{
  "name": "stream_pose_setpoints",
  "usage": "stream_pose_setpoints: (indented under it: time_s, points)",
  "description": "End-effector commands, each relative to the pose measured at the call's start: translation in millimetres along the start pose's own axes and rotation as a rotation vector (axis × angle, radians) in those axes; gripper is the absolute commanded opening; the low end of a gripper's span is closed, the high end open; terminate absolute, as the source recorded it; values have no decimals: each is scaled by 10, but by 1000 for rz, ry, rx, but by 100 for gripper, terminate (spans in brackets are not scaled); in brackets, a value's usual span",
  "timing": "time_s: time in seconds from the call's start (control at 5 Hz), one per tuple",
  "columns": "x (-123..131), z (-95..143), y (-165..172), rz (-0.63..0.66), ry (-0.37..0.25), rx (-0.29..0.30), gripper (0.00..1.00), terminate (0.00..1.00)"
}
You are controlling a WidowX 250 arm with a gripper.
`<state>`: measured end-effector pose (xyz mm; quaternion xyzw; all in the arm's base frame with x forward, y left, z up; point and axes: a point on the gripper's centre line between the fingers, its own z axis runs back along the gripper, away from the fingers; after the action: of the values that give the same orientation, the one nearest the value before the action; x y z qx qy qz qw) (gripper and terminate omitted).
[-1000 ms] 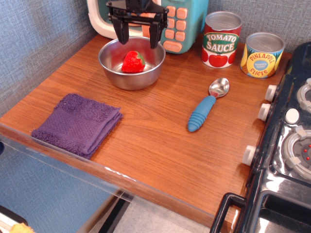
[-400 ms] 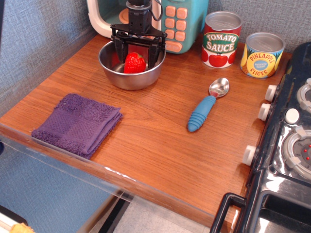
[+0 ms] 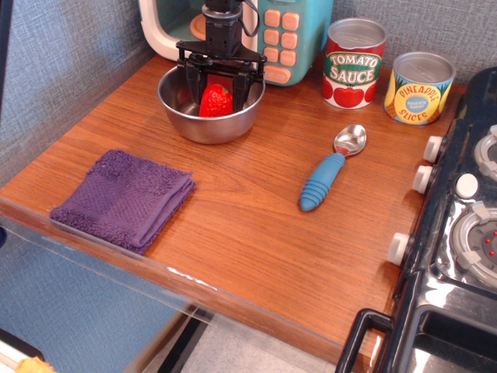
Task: Place the strawberry on the purple rag.
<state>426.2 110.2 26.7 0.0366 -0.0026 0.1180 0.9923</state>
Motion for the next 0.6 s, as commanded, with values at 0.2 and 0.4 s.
stream_pose_setpoints:
  time_s: [0.2,0.4]
  points:
    - [-38,950,38,10,-248,-76,0,0]
    - [-312,1122,74,12,-289,-90,0,0]
